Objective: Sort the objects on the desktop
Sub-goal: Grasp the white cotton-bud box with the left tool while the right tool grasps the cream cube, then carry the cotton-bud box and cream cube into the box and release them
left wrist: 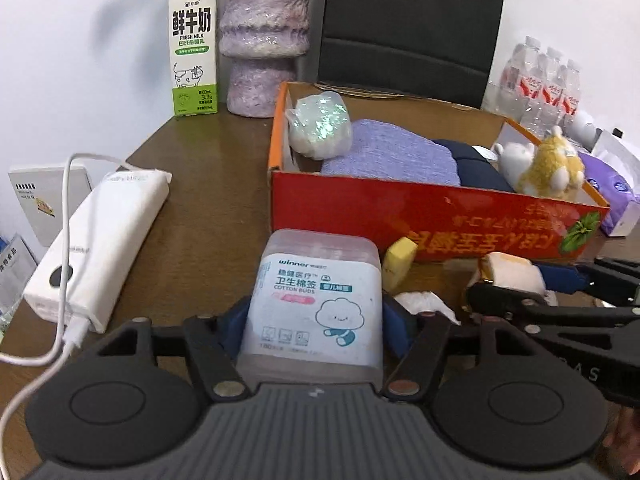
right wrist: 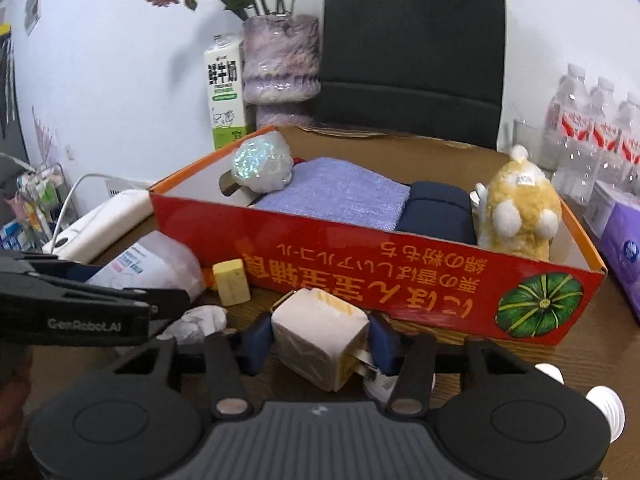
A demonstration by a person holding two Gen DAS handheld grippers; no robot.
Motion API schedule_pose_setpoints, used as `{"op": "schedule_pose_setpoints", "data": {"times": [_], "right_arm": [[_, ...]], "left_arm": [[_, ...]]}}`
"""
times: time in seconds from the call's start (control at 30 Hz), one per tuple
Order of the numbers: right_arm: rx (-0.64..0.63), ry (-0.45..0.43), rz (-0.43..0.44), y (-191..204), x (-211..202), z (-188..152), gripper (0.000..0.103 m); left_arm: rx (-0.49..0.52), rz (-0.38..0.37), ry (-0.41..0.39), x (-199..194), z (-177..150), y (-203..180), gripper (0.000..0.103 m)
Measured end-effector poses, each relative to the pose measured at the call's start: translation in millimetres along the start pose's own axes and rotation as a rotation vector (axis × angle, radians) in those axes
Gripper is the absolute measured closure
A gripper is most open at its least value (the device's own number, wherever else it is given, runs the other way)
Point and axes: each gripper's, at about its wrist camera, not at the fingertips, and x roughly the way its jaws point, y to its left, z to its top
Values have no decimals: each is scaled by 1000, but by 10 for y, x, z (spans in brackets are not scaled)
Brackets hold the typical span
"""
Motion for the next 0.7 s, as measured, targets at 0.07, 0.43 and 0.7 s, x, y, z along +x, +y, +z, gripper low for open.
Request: {"op": "schedule_pose_setpoints", "data": {"times": [0.07, 0.43, 0.7], "right_arm": [[30, -10, 28, -15, -94, -18, 54], [83, -144, -3, -153, -1379, -465, 53], [150, -105, -86, -174, -1882, -1193, 53]], "left_arm": [[-12, -2, -17, -116, -34, -8, 36], [-83, 0, -158, -1342, -442, -172, 35], [-16, -6, -87, -1630, -1018, -495, 35]]}}
